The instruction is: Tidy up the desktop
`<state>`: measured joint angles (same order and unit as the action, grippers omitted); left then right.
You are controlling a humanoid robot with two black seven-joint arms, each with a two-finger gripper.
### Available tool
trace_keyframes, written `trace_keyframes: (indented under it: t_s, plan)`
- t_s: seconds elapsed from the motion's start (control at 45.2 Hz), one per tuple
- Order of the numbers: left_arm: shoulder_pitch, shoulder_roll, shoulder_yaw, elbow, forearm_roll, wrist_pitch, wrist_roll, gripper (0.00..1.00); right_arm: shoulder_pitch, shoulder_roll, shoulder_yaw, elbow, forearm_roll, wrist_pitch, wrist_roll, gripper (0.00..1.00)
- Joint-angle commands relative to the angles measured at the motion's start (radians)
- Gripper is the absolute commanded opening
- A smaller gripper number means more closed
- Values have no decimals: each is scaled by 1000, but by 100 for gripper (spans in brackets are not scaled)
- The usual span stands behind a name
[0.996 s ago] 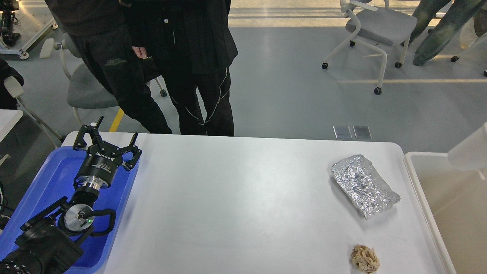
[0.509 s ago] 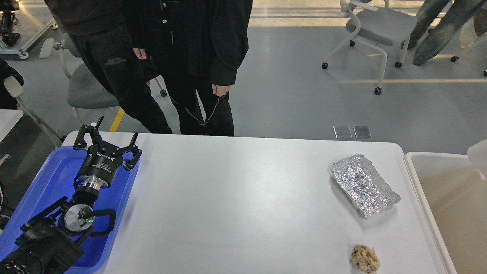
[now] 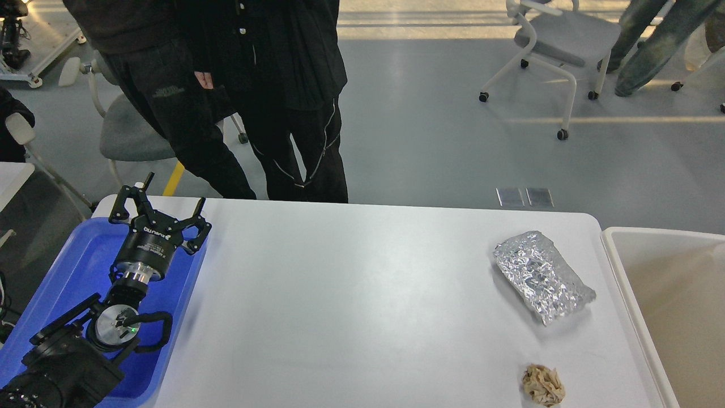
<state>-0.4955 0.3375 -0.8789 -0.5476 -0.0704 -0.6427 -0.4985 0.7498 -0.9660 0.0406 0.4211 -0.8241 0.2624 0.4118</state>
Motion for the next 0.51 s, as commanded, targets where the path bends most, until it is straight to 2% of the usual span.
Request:
trace_keyframes:
  t_s: [0.0, 0.31, 0.487]
  plan:
    - [0, 0, 0, 0, 0, 0, 0, 100, -89, 184, -5, -266, 88, -12, 38, 0]
    - [0, 0, 0, 0, 0, 0, 0, 100, -185, 280, -13, -381, 154, -21, 36, 0]
    - [0, 0, 0, 0, 0, 0, 0, 100, -236, 372, -5, -453, 160, -130, 28, 0]
